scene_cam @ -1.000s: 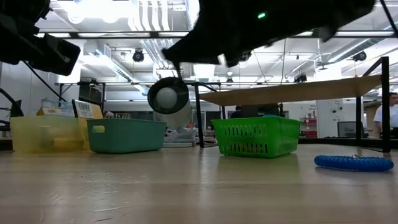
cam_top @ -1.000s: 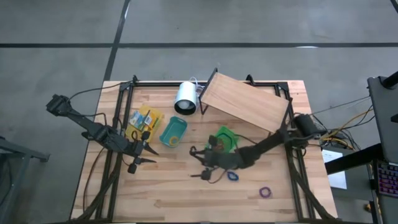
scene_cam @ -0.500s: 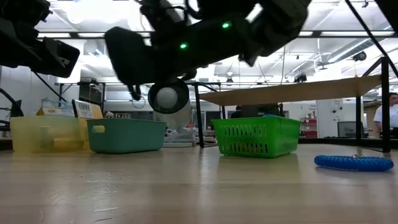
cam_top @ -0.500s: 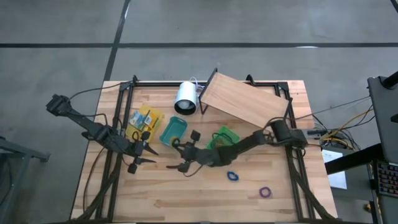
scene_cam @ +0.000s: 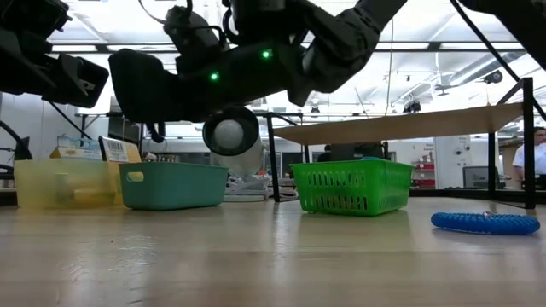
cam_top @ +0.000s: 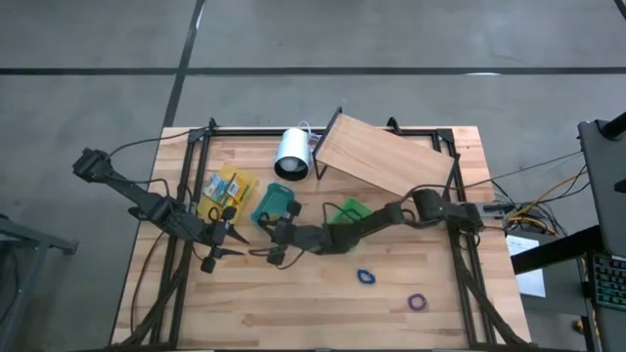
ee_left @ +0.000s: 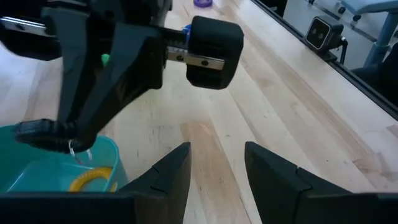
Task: Pick & Place Office Desk Supplies
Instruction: Put the black spring keychain into the blue bin, then put the blue spring keychain into the blue bin
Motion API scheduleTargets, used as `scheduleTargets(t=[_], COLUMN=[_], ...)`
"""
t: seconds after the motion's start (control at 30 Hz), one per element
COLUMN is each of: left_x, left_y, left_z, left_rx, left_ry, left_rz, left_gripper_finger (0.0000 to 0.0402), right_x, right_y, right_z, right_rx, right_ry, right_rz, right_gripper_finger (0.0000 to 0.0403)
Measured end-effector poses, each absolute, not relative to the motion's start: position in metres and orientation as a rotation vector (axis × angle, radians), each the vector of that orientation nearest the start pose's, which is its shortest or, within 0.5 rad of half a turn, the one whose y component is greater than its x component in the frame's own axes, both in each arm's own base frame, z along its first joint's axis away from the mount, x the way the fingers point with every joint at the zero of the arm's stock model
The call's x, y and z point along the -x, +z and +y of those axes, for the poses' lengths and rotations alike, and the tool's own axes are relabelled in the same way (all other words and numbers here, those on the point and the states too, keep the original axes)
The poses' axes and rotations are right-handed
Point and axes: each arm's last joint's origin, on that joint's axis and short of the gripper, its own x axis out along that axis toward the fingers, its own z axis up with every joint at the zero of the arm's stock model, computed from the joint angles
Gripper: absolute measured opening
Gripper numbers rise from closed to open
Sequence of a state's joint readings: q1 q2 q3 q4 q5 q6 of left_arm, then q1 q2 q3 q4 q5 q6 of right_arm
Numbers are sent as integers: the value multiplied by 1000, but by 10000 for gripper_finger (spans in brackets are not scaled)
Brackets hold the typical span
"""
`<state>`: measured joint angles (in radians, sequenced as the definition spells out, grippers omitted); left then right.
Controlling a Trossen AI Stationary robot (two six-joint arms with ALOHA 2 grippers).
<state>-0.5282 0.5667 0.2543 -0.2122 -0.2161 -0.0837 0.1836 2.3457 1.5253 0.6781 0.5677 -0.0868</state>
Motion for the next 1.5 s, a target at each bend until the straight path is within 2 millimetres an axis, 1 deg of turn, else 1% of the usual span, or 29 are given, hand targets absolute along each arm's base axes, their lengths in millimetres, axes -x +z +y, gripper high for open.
scheduleTargets(t=[0.2,0.33,0.53,0.73,0.83,1.03,1.17,1.27,1.37,1.5], left_x=[-117,-117,-116,-116,-116,-116,-116,-116,-116,-116], left_y=[178,178,177,177,177,177,177,177,177,177], left_z=[-61,-61,-61,-60,-60,-60,-60,-60,-60,-60], left_rx=[-113,-115,-117,-121,-121,-120,-121,-120,-120,-120], left_ry=[-283,-283,-282,-282,-282,-282,-282,-282,-282,-282], left_rz=[509,515,520,529,529,528,528,529,528,528], left_gripper_finger=[152,152,152,152,152,152,152,152,152,152], right_x=[-505,-506,-503,-503,-503,-502,-502,-502,-502,-501], right_y=[140,136,125,123,123,121,121,121,121,130], right_z=[59,51,46,46,46,46,46,46,46,46], right_rx=[133,103,41,-10,-34,-37,-37,-34,-31,41], right_ry=[-398,-414,-431,-439,-443,-446,-447,-448,-448,-442], right_rz=[151,183,274,283,278,297,302,303,303,304], right_gripper_finger=[23,23,23,25,41,94,118,128,129,124])
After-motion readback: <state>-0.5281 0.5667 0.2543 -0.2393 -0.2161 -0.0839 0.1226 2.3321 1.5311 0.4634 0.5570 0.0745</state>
